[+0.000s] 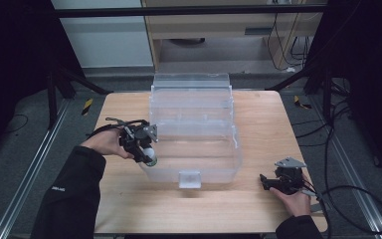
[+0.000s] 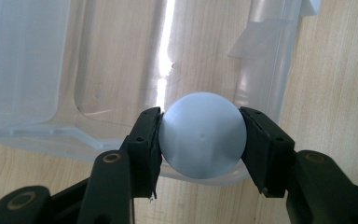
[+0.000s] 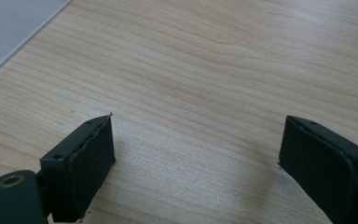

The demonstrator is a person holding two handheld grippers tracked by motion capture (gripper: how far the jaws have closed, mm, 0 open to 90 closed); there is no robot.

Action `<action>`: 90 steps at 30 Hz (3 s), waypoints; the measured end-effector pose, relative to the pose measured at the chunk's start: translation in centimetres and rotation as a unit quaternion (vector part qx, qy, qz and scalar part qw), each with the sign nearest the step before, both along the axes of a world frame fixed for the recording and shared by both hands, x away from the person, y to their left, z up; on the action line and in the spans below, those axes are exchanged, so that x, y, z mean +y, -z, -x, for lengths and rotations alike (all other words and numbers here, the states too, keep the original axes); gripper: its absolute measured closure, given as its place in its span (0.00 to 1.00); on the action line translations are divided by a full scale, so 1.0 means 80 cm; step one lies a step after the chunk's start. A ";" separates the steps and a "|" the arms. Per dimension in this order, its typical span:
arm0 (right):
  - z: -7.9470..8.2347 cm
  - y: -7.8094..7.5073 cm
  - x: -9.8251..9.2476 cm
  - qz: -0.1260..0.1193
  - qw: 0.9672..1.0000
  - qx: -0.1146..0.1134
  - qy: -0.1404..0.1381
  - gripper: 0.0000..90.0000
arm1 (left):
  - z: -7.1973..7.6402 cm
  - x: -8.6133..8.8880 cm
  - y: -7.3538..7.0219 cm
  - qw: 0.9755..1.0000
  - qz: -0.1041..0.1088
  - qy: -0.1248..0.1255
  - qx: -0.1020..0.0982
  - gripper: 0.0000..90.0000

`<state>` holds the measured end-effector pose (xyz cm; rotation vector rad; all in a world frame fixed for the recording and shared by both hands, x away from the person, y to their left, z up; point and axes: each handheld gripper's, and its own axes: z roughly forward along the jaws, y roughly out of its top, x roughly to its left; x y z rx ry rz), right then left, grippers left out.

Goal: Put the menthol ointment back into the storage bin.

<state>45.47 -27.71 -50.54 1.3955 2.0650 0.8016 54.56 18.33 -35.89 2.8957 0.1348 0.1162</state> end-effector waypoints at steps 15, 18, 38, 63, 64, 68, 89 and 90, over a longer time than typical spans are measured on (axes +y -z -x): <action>0.000 0.000 0.001 -0.002 1.000 0.000 0.000 0.12 | -0.003 0.005 0.014 1.000 -0.006 -0.005 0.005 0.56; 0.000 0.000 0.000 -0.001 1.000 0.000 -0.001 0.11 | -0.003 0.006 0.018 1.000 -0.005 -0.005 0.007 0.56; 0.001 -0.001 0.000 -0.009 1.000 -0.007 -0.001 0.11 | -0.006 0.003 0.028 1.000 -0.011 -0.002 0.009 0.56; 0.000 -0.002 0.000 -0.011 1.000 -0.005 -0.001 0.11 | -0.003 0.016 0.012 1.000 0.018 -0.010 -0.010 0.54; 0.000 -0.002 0.000 -0.011 1.000 -0.006 -0.001 0.11 | -0.002 0.018 0.009 1.000 0.025 -0.012 -0.013 0.53; 0.000 -0.002 0.000 -0.011 1.000 -0.006 0.000 0.11 | 0.006 0.026 -0.004 0.998 0.050 -0.024 -0.024 0.53; 0.003 -0.006 -0.002 -0.028 1.000 -0.010 0.007 0.12 | 0.075 0.125 -0.001 0.948 0.214 -0.214 -0.100 0.37; 0.003 -0.006 -0.002 -0.029 0.999 -0.012 0.007 0.12 | 0.078 0.130 0.005 0.942 0.221 -0.228 -0.106 0.36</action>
